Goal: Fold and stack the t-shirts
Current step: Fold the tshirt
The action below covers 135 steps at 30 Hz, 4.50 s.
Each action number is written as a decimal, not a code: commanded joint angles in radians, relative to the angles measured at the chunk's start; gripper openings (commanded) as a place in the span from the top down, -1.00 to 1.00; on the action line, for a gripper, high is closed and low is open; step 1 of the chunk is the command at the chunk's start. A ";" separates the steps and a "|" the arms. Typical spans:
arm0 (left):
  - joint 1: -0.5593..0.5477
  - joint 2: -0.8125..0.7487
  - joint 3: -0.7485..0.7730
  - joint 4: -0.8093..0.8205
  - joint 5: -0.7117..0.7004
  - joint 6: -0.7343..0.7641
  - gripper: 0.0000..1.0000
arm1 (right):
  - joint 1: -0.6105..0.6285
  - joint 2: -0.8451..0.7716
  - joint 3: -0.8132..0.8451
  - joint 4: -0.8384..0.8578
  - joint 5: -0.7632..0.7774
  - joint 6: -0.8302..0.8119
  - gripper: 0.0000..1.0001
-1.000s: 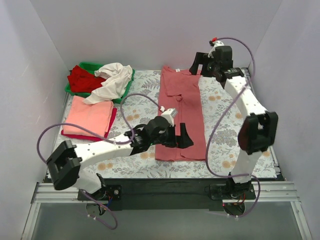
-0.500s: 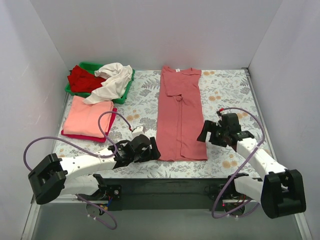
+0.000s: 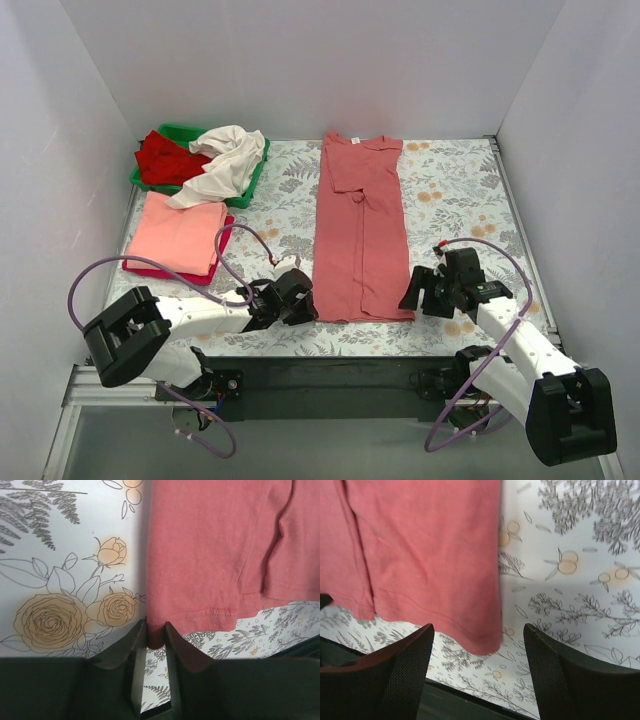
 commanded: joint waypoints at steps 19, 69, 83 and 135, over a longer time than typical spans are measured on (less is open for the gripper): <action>0.000 -0.063 -0.053 0.047 0.110 -0.024 1.00 | 0.154 0.070 -0.031 -0.042 -0.019 0.051 0.97; 0.401 0.543 0.864 0.036 0.107 0.384 1.00 | 0.053 0.695 0.829 0.121 0.151 -0.088 0.97; 0.464 0.690 0.976 0.035 0.150 0.402 1.00 | -0.016 0.899 0.973 0.133 0.067 -0.103 0.97; 0.474 0.448 0.406 0.156 0.293 0.273 -0.06 | -0.094 0.700 0.392 0.343 -0.064 -0.047 -0.24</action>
